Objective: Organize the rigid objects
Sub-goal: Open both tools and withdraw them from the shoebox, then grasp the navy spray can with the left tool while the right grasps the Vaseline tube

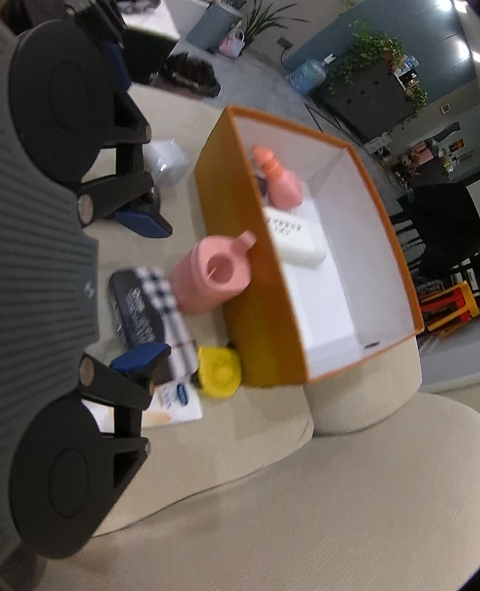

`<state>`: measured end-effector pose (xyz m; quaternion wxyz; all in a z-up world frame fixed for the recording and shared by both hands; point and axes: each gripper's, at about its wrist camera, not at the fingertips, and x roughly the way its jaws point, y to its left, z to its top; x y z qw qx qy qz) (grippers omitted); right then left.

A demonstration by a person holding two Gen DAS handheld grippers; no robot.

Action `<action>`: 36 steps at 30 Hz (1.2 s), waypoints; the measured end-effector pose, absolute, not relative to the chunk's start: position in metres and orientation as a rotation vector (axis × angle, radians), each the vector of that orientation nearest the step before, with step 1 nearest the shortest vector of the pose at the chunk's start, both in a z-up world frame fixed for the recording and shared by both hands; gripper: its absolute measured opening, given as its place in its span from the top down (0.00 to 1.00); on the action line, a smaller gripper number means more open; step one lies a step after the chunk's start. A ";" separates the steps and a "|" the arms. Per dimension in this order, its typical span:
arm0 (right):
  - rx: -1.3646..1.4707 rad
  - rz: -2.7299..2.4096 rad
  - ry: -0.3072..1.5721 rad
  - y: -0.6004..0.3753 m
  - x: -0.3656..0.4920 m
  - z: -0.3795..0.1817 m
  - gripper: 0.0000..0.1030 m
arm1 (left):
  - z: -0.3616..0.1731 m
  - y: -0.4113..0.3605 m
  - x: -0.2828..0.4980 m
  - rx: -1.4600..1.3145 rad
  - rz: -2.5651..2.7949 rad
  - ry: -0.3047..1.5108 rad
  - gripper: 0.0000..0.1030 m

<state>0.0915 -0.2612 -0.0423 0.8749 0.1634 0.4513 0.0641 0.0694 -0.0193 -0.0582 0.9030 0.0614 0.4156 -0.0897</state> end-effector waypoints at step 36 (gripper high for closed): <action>0.422 -0.156 0.894 -0.293 0.084 -0.116 0.28 | -0.130 -0.028 0.075 -0.081 -0.150 0.873 0.46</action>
